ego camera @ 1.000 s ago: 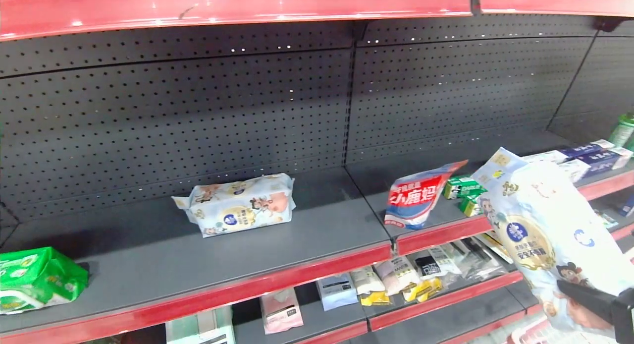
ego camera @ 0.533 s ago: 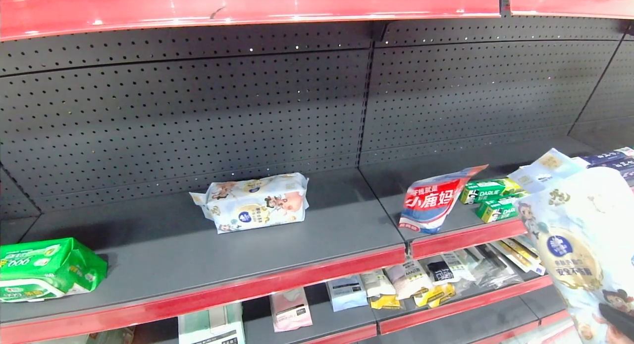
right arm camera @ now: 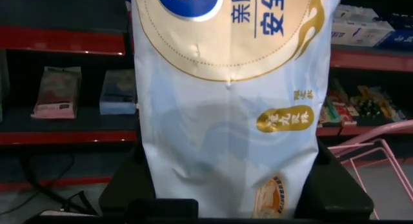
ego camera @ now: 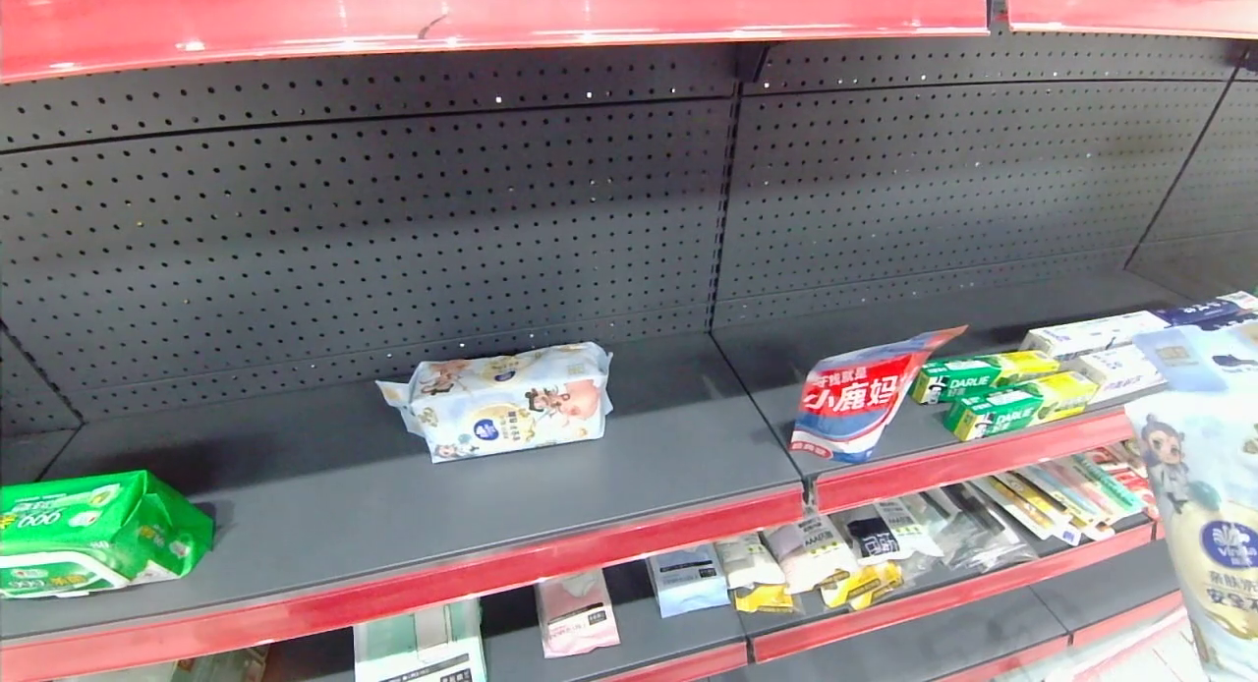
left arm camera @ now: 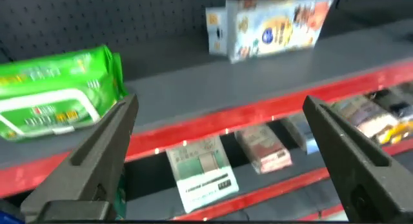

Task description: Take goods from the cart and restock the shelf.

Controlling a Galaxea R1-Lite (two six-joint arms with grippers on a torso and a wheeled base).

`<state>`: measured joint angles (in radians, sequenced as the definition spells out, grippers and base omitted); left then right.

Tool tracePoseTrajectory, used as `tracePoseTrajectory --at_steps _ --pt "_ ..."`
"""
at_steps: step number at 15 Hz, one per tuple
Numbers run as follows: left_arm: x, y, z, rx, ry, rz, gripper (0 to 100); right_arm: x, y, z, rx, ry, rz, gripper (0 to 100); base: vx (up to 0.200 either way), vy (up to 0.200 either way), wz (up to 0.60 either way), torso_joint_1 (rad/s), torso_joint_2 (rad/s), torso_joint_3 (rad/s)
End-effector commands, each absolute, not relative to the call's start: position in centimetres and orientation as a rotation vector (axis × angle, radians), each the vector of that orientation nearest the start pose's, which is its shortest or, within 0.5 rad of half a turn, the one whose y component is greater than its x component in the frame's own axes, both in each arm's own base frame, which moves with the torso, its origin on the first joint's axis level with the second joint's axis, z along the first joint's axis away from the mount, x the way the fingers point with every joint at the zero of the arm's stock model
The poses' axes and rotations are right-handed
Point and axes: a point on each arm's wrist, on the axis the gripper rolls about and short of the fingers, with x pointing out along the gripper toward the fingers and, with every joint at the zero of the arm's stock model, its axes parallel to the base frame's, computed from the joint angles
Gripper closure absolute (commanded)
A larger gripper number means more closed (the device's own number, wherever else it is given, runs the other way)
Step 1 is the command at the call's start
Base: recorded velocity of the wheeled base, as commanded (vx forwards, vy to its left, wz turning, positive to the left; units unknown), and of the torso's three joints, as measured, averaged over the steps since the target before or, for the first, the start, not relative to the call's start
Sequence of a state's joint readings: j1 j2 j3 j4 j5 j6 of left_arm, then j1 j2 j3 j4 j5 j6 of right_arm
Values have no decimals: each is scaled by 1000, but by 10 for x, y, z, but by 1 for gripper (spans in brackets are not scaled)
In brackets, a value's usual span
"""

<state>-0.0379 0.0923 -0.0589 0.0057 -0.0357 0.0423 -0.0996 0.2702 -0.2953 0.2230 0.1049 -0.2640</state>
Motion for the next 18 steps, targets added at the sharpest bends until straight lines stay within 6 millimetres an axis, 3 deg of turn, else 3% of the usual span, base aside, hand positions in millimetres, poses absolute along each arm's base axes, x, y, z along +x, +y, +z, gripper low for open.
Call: tracePoseTrajectory --at_steps 1,2,3,4,6,7,8,10,16,18 --pt "18 -1 175 -77 136 -33 0 -24 5 137 -254 135 18 100 0 0 0 0 0 0" --pt "48 -2 194 -74 211 -25 0 -27 5 132 -254 120 13 100 0 0 0 0 0 0" --pt "59 -2 196 -50 240 -25 0 -28 5 130 -255 117 11 100 0 0 0 0 0 0" --pt "87 -3 195 22 305 -47 0 -29 5 122 -255 119 13 100 0 0 0 0 0 0" --pt "125 -7 183 128 405 -180 0 -32 5 117 -257 100 4 100 0 0 0 0 0 0" --pt "125 -7 183 128 405 -180 0 -32 5 117 -257 100 4 100 0 0 0 0 0 0" --pt "157 -10 173 223 489 -298 0 -32 5 118 -257 101 -2 100 0 0 0 0 0 0" --pt "192 -12 162 281 545 -429 0 -32 5 116 -258 105 -1 100 0 0 0 0 0 0" --pt "279 -22 152 408 546 -592 0 -31 5 112 -257 122 1 100 0 0 0 0 0 0" --pt "295 -23 143 445 551 -631 0 -31 5 112 -257 124 0 100 0 0 0 0 0 0"
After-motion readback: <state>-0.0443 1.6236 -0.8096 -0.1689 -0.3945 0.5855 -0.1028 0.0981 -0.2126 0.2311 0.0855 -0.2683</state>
